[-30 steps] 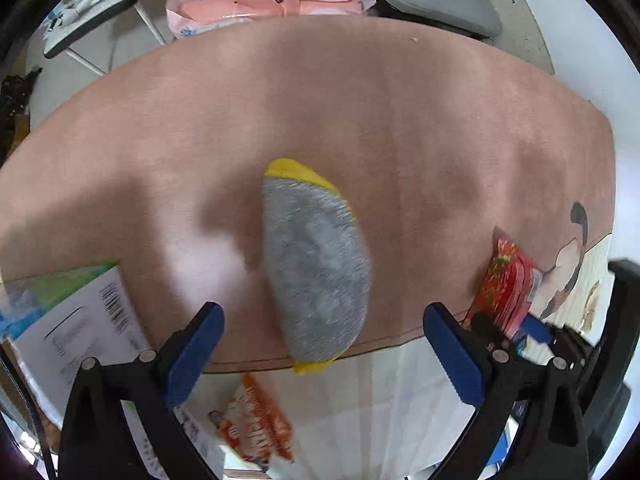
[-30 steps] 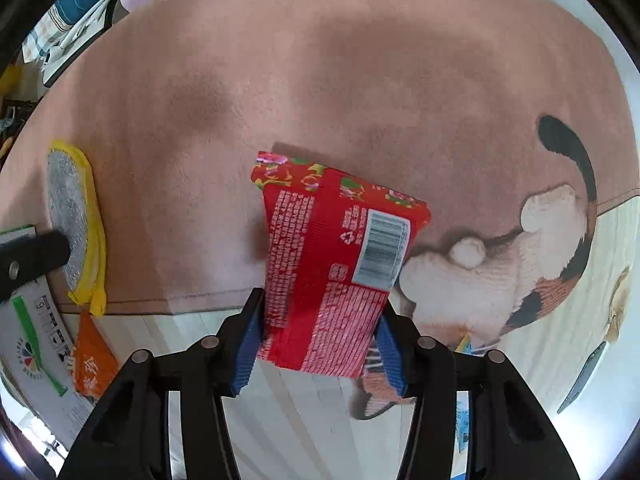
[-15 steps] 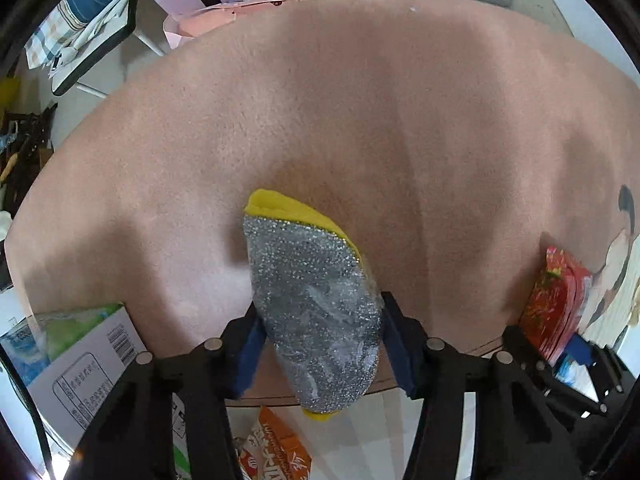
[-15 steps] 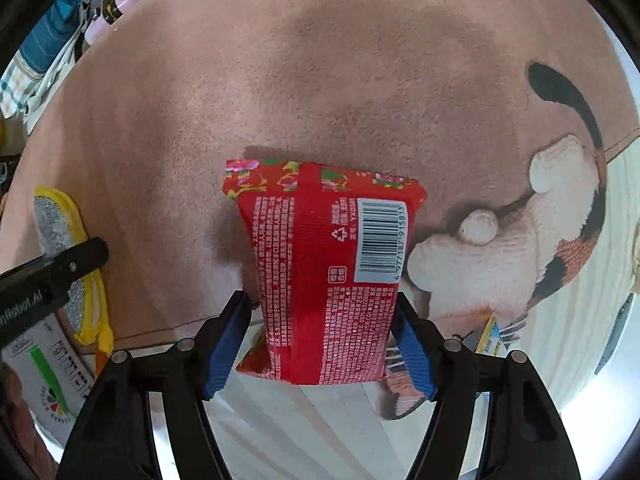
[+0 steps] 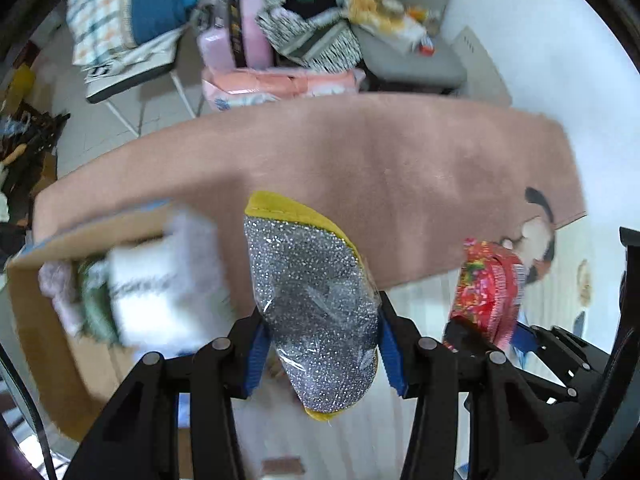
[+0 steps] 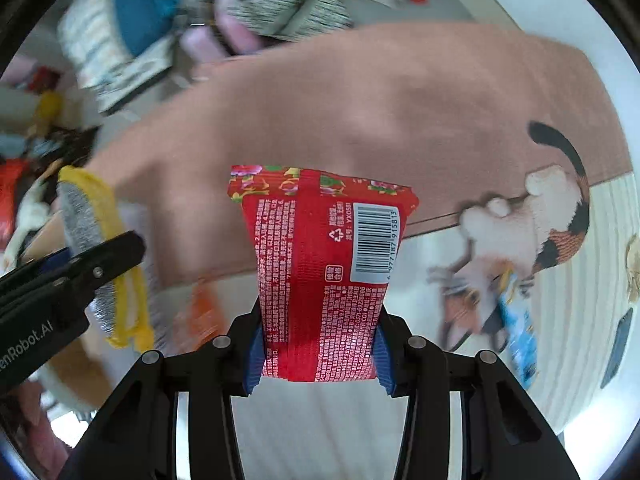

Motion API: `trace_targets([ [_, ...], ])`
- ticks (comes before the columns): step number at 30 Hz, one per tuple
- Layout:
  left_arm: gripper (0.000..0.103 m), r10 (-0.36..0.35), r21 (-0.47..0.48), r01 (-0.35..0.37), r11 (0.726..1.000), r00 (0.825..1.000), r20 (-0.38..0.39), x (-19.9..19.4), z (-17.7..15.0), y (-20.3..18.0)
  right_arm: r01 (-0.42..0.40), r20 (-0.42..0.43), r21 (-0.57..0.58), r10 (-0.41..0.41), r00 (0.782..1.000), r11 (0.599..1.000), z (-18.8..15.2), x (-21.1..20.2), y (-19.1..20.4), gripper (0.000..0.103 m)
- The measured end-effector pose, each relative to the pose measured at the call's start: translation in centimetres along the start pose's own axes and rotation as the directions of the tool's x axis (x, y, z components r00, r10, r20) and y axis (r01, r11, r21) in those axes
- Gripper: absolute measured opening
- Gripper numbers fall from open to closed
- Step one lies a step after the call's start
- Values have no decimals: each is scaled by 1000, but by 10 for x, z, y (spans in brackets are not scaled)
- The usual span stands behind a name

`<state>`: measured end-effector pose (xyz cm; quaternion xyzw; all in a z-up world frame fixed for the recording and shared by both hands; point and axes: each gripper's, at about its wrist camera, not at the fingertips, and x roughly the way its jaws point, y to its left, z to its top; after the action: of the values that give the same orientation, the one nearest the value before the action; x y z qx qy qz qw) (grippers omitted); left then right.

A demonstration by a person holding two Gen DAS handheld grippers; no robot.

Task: Organize soft objects
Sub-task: 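Carry the glove and red bag into the box and release both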

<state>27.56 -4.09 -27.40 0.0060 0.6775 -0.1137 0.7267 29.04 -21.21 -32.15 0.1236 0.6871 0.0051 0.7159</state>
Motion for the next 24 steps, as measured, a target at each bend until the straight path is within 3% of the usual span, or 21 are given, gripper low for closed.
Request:
trace_targets([
  [4,45,-3,-83,4,997,1000,15,-40,-30,67,-108,-6,-84,108,994,991,-42,-28,65,46],
  [7,45,35,-134,-33,990,999,7,-51,-48,126,-180,-31,-148,177,984,972,-65,-34,126,46],
  [10,45,63,-194,-68,979,998,-29,-48,-62,171,-206,-60,-210,197,978,956,-82,-27,194,46],
  [15,45,45,-278,-74,958,993,-112,-19,-69,237,-201,-127,-255,174,977,946,-97,18,271,46],
  [19,45,6,-312,-64,948,983,-183,8,-75,277,-176,-166,-256,136,977,951,-107,53,298,46],
  [24,46,-19,-330,-61,942,972,-234,36,-76,295,-146,-196,-252,97,976,957,-106,89,308,46],
])
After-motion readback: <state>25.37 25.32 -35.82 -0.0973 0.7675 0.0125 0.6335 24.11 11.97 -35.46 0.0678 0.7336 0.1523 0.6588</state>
